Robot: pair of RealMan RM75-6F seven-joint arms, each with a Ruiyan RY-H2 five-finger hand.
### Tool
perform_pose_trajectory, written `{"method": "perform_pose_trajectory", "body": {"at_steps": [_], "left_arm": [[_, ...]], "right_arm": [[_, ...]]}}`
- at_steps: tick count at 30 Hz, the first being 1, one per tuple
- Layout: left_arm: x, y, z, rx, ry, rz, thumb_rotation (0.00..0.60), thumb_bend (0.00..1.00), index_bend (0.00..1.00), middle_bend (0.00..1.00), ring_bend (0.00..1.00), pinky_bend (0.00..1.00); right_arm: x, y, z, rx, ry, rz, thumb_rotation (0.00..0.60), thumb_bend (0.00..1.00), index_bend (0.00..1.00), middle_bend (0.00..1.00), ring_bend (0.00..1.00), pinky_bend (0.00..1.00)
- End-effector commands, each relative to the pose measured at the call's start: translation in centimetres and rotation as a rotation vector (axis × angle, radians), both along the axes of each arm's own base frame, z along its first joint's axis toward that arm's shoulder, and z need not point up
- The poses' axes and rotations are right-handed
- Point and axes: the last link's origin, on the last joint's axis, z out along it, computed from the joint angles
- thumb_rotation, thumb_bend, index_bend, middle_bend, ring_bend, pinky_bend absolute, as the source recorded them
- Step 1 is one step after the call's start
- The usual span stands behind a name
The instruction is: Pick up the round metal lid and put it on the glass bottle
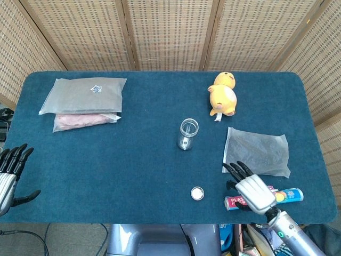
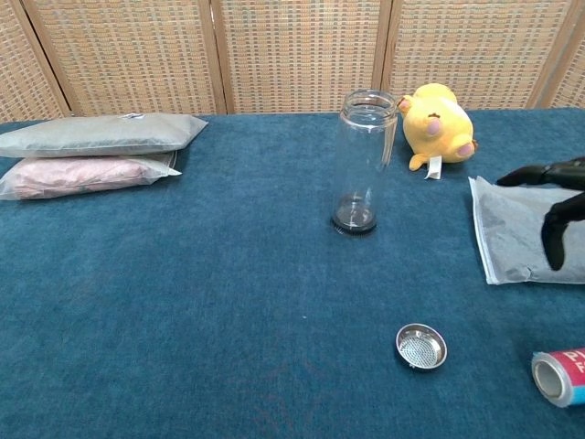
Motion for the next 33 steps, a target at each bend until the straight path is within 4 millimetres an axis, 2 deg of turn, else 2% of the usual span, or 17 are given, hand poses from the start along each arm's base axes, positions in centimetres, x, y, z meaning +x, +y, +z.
{"method": "perform_pose_trajectory", "body": {"at_steps": [1,10,15,26,33], "left_arm": [[-0.2,0.1,0.0,-0.002,-0.002,0.006,0.600,0.02,0.00,0.00,0.00,0.00],[-0.3,0.3,-0.4,-0.020,0.010,0.012,0.600,0.02,0.00,0.00,0.00,0.00],[-0.2,0.3,-0.8,-0.030,0.021,0.014,0.600,0.02,0.00,0.00,0.00,0.00],[-0.5,0.5,-0.9,-0.029,0.026,0.025,0.600,0.02,0.00,0.00,0.00,0.00],[-0.5,0.6,-0.9,-0.029,0.027,0.027,0.600,0.02,0.00,0.00,0.00,0.00]], "right_arm": [[0.8,-1.6,-2.8,0.067,-0.031,-0.040,0.600,0.42,0.47,0.00,0.00,0.00],[2.4,-2.5,-6.5,0.105,-0.048,-0.057,0.600,0.51,0.47,0.00,0.00,0.00],[2.8,-3.0,-8.3,0.098,-0.043,-0.059,0.600,0.52,0.48,0.00,0.00,0.00],[3.3,-3.1,-11.5,0.127,-0.053,-0.123,0.600,0.54,0.50,0.00,0.00,0.00],[3.6,-3.1,-12.5,0.132,-0.054,-0.131,0.600,0.54,0.53,0.00,0.00,0.00]]}}
